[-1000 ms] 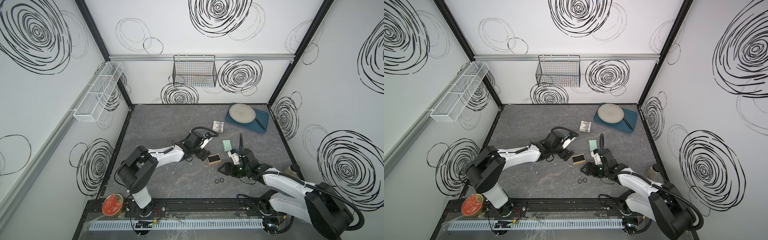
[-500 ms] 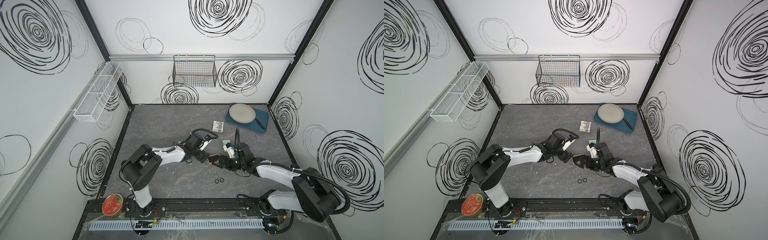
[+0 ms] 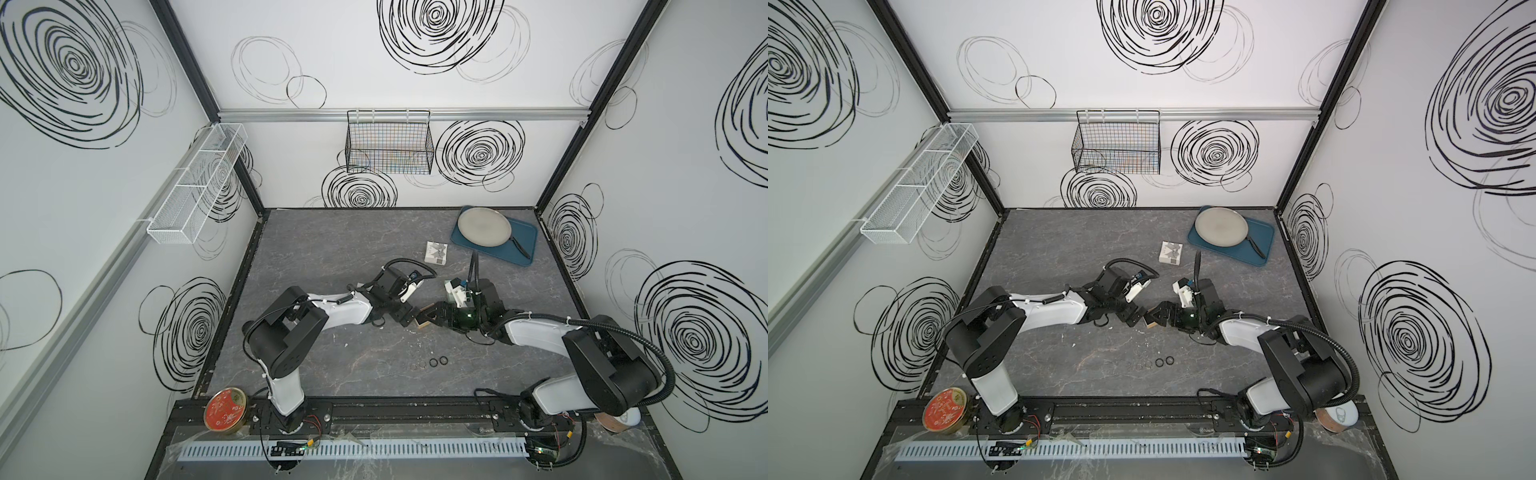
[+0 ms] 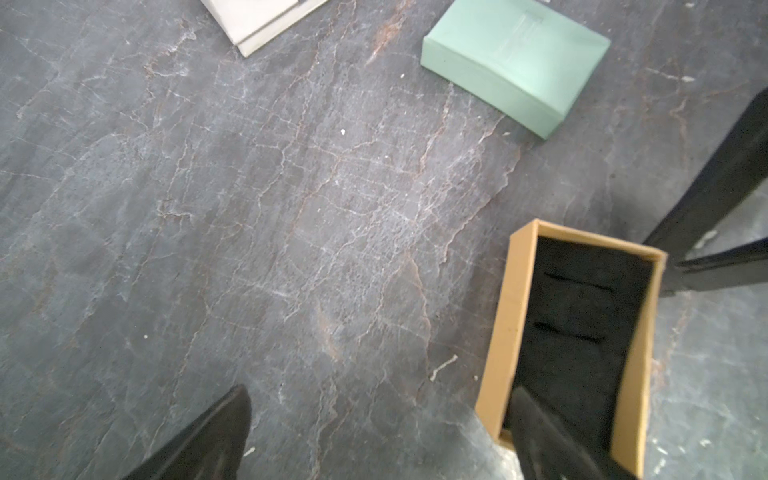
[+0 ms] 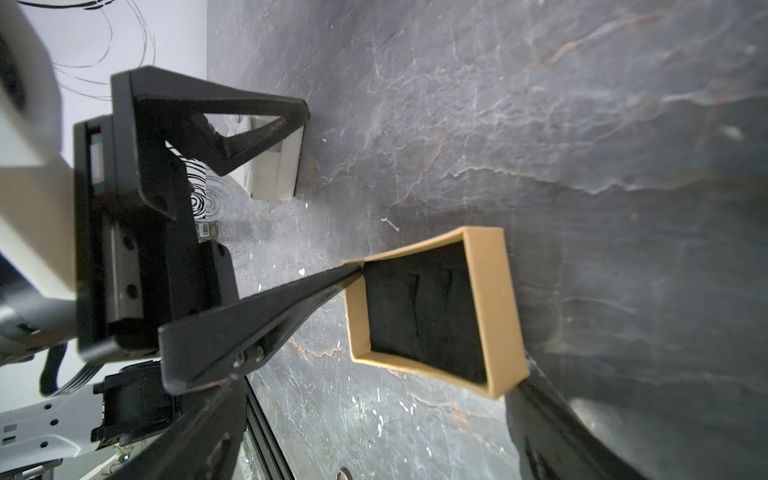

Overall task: Take the rings out of the lift-off lid box
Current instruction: Adjust the jewelry box at the center of the board.

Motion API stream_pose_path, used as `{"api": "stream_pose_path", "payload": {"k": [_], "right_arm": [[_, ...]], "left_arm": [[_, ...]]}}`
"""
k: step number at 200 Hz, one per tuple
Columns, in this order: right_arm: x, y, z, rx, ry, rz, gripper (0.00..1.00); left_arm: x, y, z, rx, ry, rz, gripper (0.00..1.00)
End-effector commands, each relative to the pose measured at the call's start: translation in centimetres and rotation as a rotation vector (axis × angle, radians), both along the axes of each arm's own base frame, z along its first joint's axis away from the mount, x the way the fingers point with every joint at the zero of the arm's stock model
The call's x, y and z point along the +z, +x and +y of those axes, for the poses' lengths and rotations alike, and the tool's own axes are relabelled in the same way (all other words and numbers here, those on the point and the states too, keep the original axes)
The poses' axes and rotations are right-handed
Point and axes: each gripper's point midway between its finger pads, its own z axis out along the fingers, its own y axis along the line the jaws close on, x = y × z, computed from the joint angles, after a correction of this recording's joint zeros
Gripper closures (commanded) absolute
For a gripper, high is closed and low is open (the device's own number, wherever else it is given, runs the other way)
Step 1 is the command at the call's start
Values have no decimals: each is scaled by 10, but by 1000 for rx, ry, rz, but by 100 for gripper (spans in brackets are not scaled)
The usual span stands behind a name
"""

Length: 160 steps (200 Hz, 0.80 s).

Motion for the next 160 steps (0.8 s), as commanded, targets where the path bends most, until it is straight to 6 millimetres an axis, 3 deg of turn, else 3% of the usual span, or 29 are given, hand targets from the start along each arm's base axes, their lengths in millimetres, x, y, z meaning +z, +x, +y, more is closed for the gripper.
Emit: {"api": "stream_pose_path", "payload": {"k": [1,66,99,125,143,160], "right_arm": [[19,20,8,4,47,-71,0],[25,44,21,14,71,-96,0],[29,51,22,12,71,-97,0],[38,60,-1,-41,-34,-131,0],[39,71,-29,-103,-240,-174,0],[45,73,-42,-84,-360,-224,0]], "left_arm": [[11,-3,-3,1,-19,-20,0],[7,-24,-5,-12,-24,-2,0],[7,-25,-2,-3,-11,-6,0],[27,-22,1,2,-30,-60,0],[48,-22,2,-7,-67,-121,0],[69,-23,5,-19,-116,-188,0]]}}
